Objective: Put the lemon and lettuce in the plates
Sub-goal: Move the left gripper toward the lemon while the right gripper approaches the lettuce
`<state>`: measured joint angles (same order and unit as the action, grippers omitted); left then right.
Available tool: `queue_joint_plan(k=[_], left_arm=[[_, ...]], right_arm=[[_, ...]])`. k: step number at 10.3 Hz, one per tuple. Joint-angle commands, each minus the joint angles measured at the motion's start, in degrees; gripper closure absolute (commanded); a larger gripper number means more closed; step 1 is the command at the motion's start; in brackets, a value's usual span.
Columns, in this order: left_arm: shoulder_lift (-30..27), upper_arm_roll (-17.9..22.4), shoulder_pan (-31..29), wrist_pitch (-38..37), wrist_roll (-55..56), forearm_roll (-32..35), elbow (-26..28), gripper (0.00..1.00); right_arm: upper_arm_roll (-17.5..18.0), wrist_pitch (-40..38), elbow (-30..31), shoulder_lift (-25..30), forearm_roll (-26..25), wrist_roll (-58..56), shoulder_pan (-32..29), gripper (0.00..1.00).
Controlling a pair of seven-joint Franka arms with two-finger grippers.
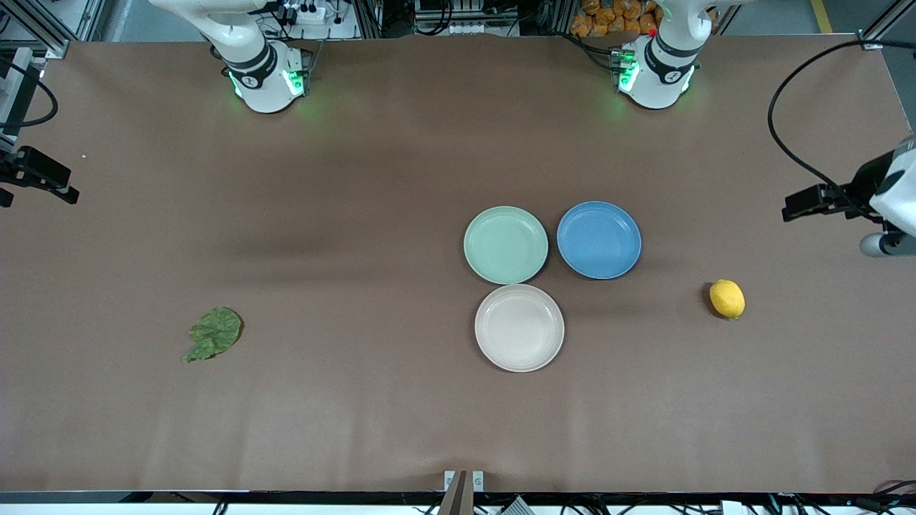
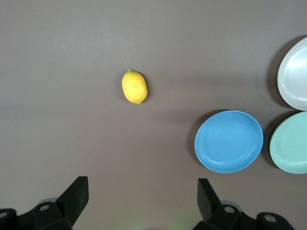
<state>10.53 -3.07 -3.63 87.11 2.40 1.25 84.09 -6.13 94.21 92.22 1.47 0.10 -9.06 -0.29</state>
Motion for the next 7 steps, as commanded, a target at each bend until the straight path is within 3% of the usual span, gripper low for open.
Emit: queue_joint_plan(k=[1,7], left_arm=[[4.75,-0.27,-1.82,4.26,-0.2,1.39,-0.25,0.0],[12.75,-0.27,-3.05,15.27,-0.64,1.3,4.33,0.0]], right_arm=[[0.06,0.53,2.35,2.57,-1.07,-0.34,0.55,0.0],[0.24,-3.5,2.18,5.56,-1.07,0.45,0.55,0.0]])
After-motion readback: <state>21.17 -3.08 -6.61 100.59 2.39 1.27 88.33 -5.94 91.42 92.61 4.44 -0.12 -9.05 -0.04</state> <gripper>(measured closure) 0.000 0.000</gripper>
